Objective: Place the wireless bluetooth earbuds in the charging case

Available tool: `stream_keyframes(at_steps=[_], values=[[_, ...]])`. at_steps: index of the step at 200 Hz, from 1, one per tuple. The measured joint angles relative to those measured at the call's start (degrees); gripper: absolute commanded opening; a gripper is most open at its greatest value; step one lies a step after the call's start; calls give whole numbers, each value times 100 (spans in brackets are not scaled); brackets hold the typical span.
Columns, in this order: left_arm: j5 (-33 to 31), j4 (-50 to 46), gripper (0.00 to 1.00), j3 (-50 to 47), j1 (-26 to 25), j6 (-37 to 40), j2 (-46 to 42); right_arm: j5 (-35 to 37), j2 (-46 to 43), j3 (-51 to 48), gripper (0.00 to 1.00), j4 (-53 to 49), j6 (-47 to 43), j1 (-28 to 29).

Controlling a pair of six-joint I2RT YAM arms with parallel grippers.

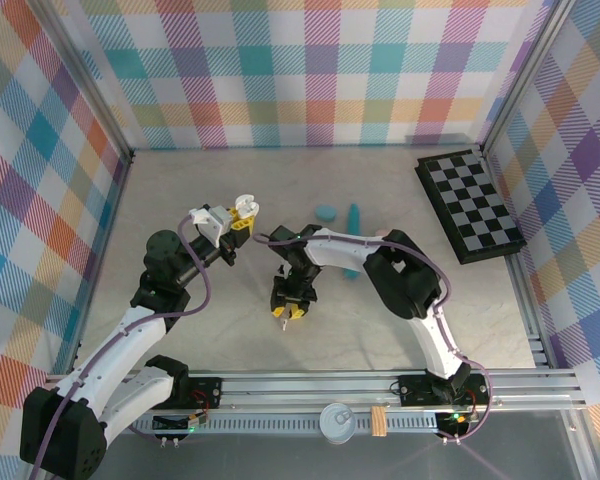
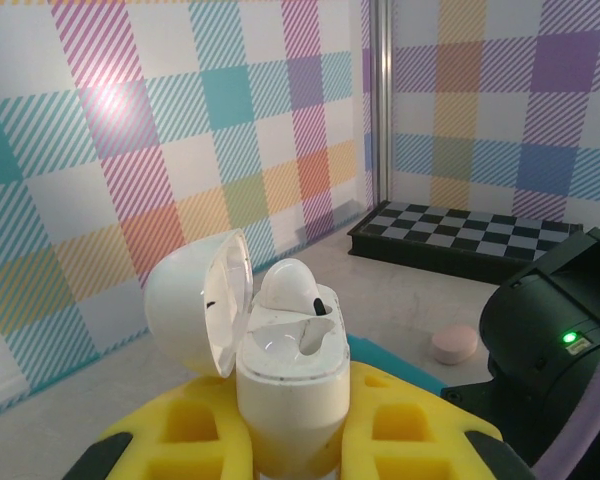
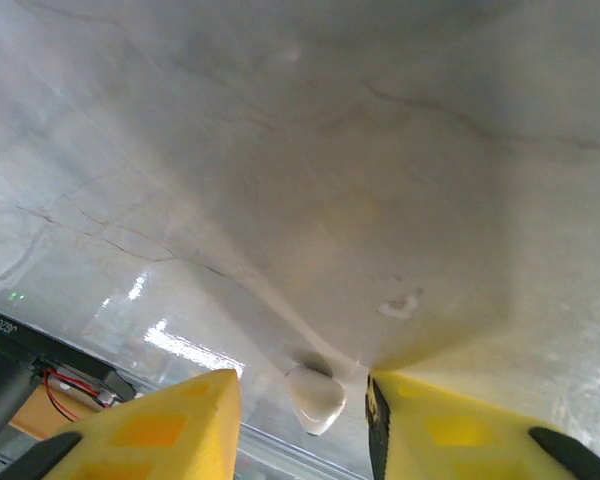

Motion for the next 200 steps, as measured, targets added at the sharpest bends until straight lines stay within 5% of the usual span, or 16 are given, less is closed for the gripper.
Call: stream_keyframes(at_steps=[200], values=[[-87,4,0,-4,4,116,-114,-205,328,369,32,-516,-168,238]])
